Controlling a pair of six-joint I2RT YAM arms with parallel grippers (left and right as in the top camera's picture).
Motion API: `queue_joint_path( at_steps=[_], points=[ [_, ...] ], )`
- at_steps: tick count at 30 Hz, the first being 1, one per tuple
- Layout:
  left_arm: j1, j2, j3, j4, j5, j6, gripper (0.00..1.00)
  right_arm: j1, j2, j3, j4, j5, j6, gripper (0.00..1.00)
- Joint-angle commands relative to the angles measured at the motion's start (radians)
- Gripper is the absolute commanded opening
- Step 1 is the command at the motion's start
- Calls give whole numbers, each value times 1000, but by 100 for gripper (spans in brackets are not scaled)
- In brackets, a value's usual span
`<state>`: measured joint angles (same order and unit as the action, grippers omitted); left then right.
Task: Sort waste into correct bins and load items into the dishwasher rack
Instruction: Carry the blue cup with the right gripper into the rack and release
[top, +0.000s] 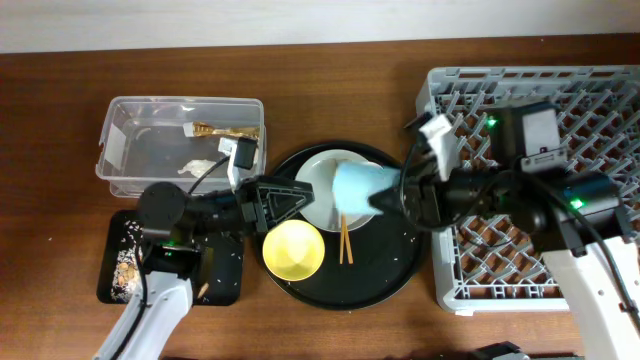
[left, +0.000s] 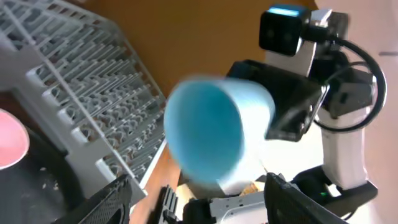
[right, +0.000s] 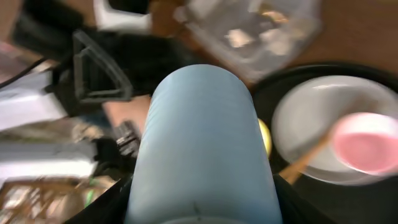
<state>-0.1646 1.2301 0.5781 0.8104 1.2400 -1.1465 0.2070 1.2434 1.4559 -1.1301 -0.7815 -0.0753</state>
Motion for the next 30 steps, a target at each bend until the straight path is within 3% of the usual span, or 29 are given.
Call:
queue_joint_path(
  at_steps=[1, 10, 20, 30],
  points=[
    [11, 25, 15, -40, 52, 61, 67, -72, 0, 77, -3, 240, 93, 54],
    [11, 24, 15, -233, 63, 219, 67, -235, 50, 94, -51, 593, 96, 55],
    [10, 24, 15, -245, 63, 225, 67, -261, 301, 95, 104, 790, 96, 54],
    [-23, 24, 15, -307, 27, 312, 68, -367, 471, 94, 216, 794, 103, 55]
  ],
)
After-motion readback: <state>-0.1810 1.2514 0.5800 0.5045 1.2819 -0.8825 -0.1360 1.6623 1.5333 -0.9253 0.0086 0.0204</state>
